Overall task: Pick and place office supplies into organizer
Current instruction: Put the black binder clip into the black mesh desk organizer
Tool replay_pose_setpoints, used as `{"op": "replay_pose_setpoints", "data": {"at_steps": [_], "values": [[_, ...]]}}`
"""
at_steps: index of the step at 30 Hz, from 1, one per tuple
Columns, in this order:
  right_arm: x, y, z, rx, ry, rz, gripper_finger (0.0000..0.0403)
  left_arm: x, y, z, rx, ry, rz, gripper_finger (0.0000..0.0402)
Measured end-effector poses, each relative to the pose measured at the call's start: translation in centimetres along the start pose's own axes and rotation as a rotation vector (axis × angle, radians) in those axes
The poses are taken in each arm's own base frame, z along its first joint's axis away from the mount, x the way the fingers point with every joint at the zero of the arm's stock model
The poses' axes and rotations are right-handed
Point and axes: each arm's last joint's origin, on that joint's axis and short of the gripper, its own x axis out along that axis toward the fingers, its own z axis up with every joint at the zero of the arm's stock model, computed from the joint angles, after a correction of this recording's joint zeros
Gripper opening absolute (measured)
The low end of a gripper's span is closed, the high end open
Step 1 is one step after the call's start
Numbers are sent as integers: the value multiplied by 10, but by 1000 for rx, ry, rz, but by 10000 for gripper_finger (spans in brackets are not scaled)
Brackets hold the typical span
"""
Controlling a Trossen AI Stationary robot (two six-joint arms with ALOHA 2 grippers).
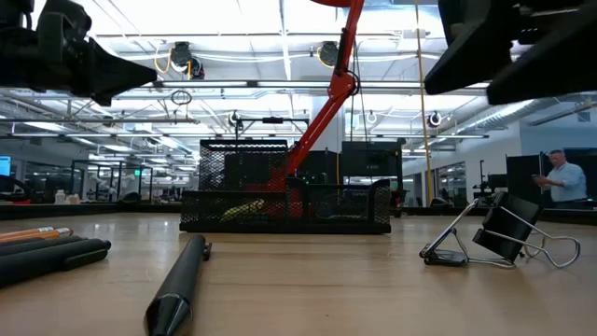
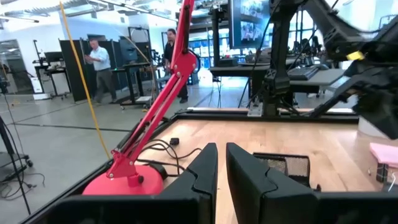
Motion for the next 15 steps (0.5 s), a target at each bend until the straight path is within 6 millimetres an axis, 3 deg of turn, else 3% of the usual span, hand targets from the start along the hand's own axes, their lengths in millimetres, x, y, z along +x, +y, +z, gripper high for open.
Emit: {"op": "replay_pose_setpoints", "data": {"at_steps": [15], "values": [[30, 24, -11, -97, 102, 29, 146, 0, 0, 0, 1, 2, 0, 42]]}}
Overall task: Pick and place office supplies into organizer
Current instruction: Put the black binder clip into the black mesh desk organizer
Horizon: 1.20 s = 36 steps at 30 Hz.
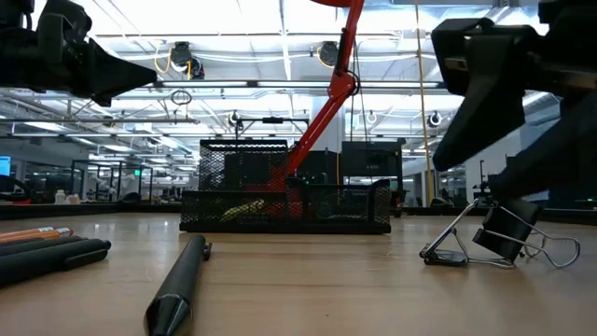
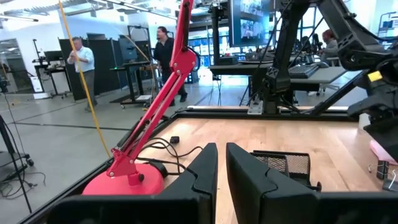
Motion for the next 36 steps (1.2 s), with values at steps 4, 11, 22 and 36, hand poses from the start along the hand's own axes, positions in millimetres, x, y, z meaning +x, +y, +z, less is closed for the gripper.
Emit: {"op": "replay_pose_setpoints", "data": {"at_steps": [4, 11, 22, 36], "values": [[4, 3, -3, -9, 15, 3, 137, 0, 0, 0, 0, 0, 0, 42], [8, -2, -5, -1, 29, -11, 123, 0, 0, 0, 1, 0, 0, 42], [12, -8, -9, 7, 62, 57, 71, 0, 0, 0, 4, 0, 0, 42], [14, -13, -6, 40, 29, 44, 6, 0, 0, 0, 10, 0, 1, 42]]}}
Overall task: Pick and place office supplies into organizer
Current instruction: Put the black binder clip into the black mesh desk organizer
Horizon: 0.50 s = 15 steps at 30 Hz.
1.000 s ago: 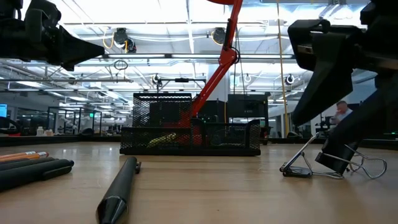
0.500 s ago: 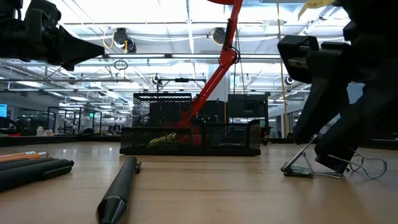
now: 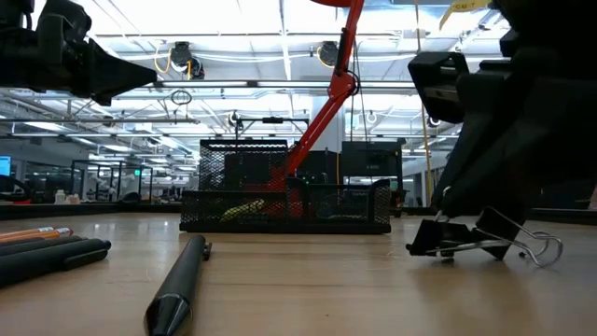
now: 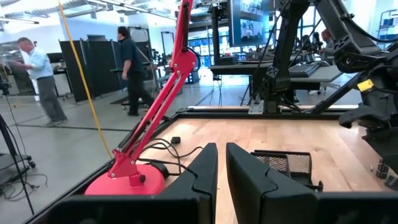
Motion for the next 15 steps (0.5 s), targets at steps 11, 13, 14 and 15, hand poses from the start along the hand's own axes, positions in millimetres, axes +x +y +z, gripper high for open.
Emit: {"op": "replay_pose_setpoints", "data": {"at_steps": [11, 13, 14, 15], "values": [[-19, -30, 53, -2, -160, -56, 2, 0, 0, 0, -1, 0, 0, 42], [-27, -42, 59, 28, -189, -77, 2, 0, 0, 0, -3, -1, 0, 42], [-31, -49, 62, 56, -211, -91, 2, 0, 0, 0, -3, 0, 0, 42], [-34, -56, 65, 82, -228, -104, 2, 0, 0, 0, -4, 0, 0, 42]]}}
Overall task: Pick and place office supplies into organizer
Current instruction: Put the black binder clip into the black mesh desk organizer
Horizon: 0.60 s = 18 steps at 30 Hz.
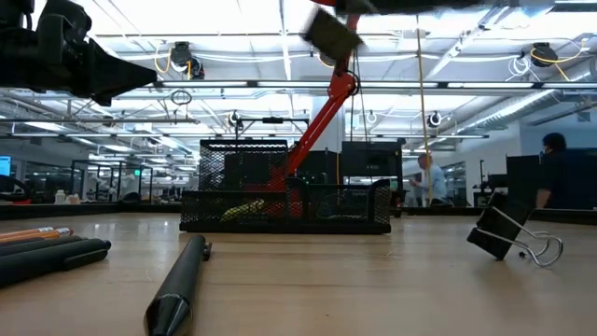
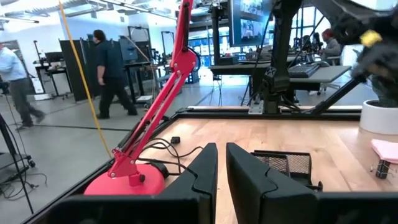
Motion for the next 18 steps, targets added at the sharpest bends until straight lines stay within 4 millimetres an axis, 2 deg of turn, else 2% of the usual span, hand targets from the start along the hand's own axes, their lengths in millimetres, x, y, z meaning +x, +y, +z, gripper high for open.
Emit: {"op": "replay_pose_setpoints", "data": {"at_steps": [4, 7, 11, 18], "values": [[-8, -25, 7, 46, -26, -49, 1, 0, 0, 0, -7, 1, 0, 42], [-12, -39, 3, 52, -25, -77, 1, 0, 0, 0, -7, 0, 0, 42], [-11, -56, -18, 102, -35, -67, 1, 0, 0, 0, -7, 0, 0, 42], [-11, -71, -67, 254, -266, -24, 1, 0, 0, 0, -6, 0, -1, 42]]}}
